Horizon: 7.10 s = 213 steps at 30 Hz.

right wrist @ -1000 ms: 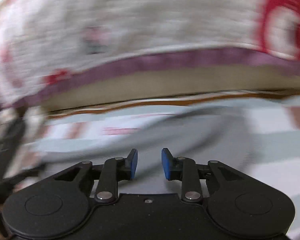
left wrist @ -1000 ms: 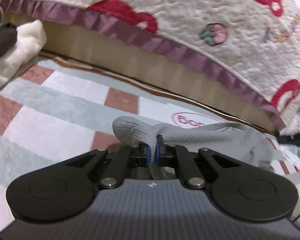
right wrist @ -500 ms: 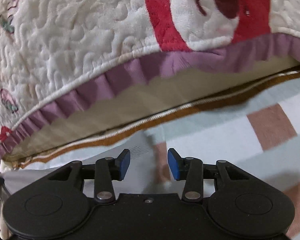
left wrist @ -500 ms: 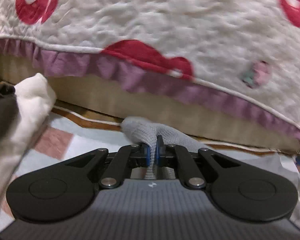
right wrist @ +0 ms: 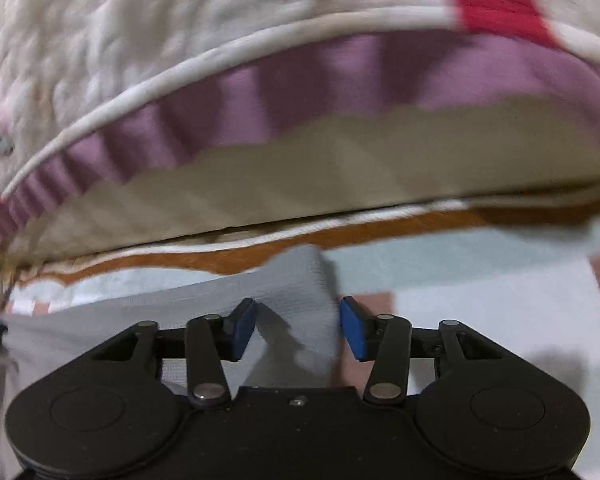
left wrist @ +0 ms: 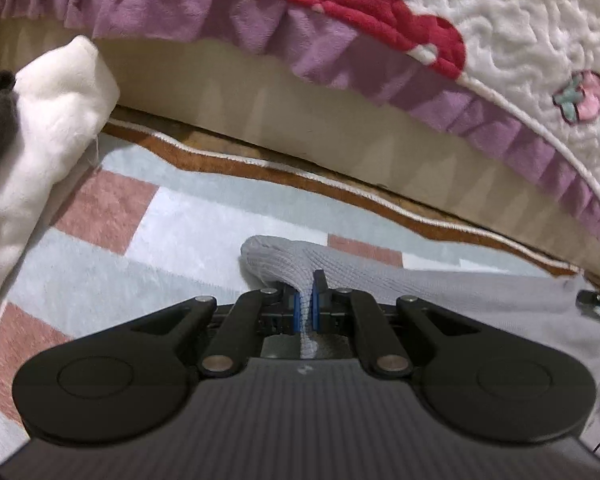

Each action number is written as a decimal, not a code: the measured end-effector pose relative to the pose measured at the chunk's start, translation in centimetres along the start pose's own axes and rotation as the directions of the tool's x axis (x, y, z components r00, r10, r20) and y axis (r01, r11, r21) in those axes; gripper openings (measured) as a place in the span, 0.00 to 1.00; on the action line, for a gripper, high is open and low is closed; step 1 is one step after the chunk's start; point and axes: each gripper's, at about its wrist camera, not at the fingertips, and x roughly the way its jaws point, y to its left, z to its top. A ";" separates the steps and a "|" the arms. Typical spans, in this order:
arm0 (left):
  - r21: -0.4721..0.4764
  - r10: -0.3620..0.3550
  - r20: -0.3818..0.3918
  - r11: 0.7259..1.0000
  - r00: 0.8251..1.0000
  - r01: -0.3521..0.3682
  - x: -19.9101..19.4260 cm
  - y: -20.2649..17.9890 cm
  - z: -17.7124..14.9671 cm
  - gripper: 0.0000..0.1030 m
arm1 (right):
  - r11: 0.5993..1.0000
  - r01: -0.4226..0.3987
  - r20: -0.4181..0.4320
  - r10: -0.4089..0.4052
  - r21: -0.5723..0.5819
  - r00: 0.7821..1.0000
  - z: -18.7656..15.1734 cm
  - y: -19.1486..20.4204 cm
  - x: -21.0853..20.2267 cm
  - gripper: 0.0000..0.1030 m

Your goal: Fold clothes

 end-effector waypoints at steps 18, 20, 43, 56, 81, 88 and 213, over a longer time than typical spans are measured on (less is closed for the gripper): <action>0.184 0.164 0.081 0.967 0.983 -0.177 1.7 -2.8 1.1 0.05 | 0.928 0.299 0.353 -0.209 -0.224 0.912 2.9 3.9 -5.3 0.17; 0.238 0.233 0.058 0.941 0.971 -0.240 3.2 -2.8 0.4 0.06 | 0.956 0.264 0.324 -0.212 -0.126 0.922 2.6 2.5 -4.8 0.39; -0.115 -0.090 -0.003 0.989 0.996 0.089 -7.2 1.7 -4.6 0.41 | 0.998 0.046 0.060 -0.043 -0.043 0.997 -2.2 -1.5 -1.5 0.46; 0.168 0.078 -0.075 0.984 0.994 -0.064 -5.9 -3.0 -10.0 0.05 | 1.000 0.025 0.029 -0.025 -0.003 0.999 -2.9 0.2 -0.8 0.50; -0.172 -0.074 -0.021 0.983 0.997 0.069 -6.0 3.6 -6.1 0.33 | 0.984 0.156 0.135 -0.166 0.080 0.977 1.7 2.3 4.7 0.60; -0.204 -0.050 -0.059 0.978 0.997 0.037 -2.0 4.4 -1.1 0.36 | 0.993 0.089 0.212 -0.070 -0.081 0.975 3.0 4.8 1.6 0.08; -0.109 -0.112 -0.186 0.990 0.976 0.093 -19.1 -3.1 -15.1 0.38 | 0.867 -0.360 -0.204 0.443 0.344 0.873 -23.3 14.9 -9.9 0.63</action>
